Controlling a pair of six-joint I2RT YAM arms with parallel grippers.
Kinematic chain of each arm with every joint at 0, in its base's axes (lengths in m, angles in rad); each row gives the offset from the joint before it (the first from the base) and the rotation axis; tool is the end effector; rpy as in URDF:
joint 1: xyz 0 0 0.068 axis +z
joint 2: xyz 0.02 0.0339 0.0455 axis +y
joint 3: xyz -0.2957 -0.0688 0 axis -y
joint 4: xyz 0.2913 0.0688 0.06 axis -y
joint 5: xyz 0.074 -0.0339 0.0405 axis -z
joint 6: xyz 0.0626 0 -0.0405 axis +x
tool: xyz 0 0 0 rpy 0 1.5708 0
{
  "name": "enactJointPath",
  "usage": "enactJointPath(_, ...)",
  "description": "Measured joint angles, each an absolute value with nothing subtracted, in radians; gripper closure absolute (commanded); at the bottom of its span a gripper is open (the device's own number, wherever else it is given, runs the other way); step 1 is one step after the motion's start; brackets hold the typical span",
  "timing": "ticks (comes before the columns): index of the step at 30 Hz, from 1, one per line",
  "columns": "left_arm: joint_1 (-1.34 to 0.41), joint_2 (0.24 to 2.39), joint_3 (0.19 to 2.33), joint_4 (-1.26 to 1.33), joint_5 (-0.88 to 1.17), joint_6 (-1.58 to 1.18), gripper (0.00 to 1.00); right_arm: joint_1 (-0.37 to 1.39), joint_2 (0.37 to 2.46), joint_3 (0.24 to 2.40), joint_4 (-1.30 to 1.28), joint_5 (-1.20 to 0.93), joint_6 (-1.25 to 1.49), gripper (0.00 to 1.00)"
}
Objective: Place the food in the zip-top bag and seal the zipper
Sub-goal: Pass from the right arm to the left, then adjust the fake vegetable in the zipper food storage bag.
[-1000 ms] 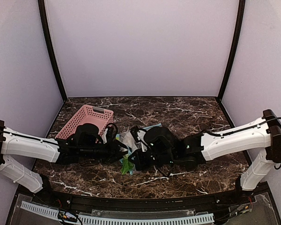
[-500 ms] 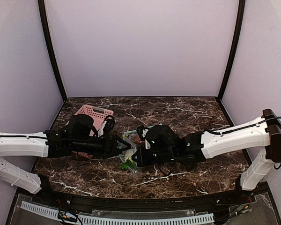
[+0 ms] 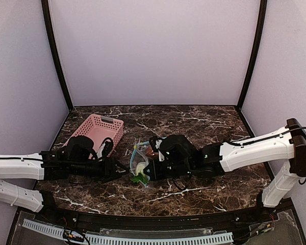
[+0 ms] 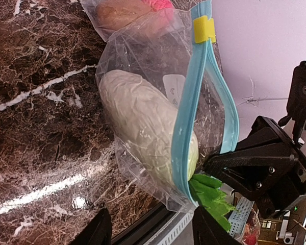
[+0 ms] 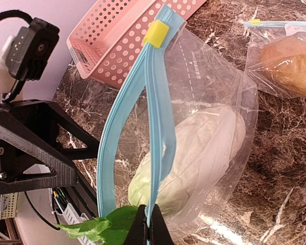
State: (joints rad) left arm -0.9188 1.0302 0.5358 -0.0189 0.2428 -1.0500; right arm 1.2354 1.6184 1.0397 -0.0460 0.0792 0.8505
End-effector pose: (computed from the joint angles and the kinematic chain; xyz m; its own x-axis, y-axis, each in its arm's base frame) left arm 0.1519 -0.2238 0.2154 -0.9278 -0.1723 -0.3310 0.1887 0.5488 -0.8144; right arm 0.1434 0.3963 0.2200 -0.8186 -0.0721 -0.5698 -0.4623 0.6715 0.5791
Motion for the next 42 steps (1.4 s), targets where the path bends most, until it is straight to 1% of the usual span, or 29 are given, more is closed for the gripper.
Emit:
enactJointPath(10,-0.919,1.099,0.529,0.093,0.246,-1.078,0.47,1.235,1.618,1.04,-0.045,0.067,0.847,1.0)
enactJointPath(12,-0.919,1.114,0.529,0.114,0.246,-1.082,0.52,1.235,1.618,1.04,-0.046,0.067,0.847,1.0)
enactJointPath(13,-0.919,1.124,0.529,0.125,0.246,-1.085,0.57,1.235,1.618,1.04,-0.046,0.067,0.846,1.0)
enactJointPath(14,-0.919,1.13,0.529,0.132,0.246,-1.087,0.6,1.235,1.618,1.04,-0.046,0.067,0.846,1.0)
enactJointPath(15,-0.919,1.14,0.529,0.141,0.247,-1.09,0.67,1.235,1.618,1.04,-0.047,0.067,0.846,1.0)
enactJointPath(16,-0.919,1.151,0.529,0.15,0.25,-1.091,0.71,1.235,1.618,1.04,-0.048,0.067,0.846,1.0)
enactJointPath(17,-0.918,1.162,0.529,0.159,0.253,-1.094,0.81,1.235,1.618,1.04,-0.051,0.067,0.846,1.0)
enactJointPath(18,-0.918,1.174,0.529,0.169,0.26,-1.092,0.86,1.235,1.618,1.04,-0.054,0.068,0.845,1.0)
enactJointPath(19,-0.918,1.182,0.529,0.178,0.265,-1.098,0.94,1.235,1.618,1.04,-0.059,0.068,0.843,1.0)
enactJointPath(20,-0.919,1.191,0.529,0.186,0.272,-1.092,0.98,1.235,1.618,1.04,-0.066,0.071,0.843,0.99)
enactJointPath(21,-0.919,1.195,0.529,0.191,0.275,-1.1,0.99,1.235,1.618,1.042,-0.074,0.072,0.842,0.93)
enactJointPath(24,-0.918,1.199,0.533,0.194,0.286,-1.09,0.99,1.235,1.618,1.059,-0.125,0.081,0.832,0.7)
enactJointPath(26,-0.919,1.199,0.536,0.194,0.293,-1.087,0.99,1.235,1.619,1.083,-0.164,0.085,0.826,0.61)
enactJointPath(28,-0.919,1.199,0.536,0.194,0.3,-1.085,0.99,1.235,1.622,1.113,-0.203,0.089,0.826,0.56)
enactJointPath(32,-0.918,1.199,0.536,0.194,0.317,-1.085,0.99,1.235,1.643,1.18,-0.266,0.094,0.818,0.49)
enactJointPath(42,-0.918,1.199,0.536,0.194,0.333,-1.085,0.99,1.235,1.802,1.322,-0.425,0.112,0.796,0.45)
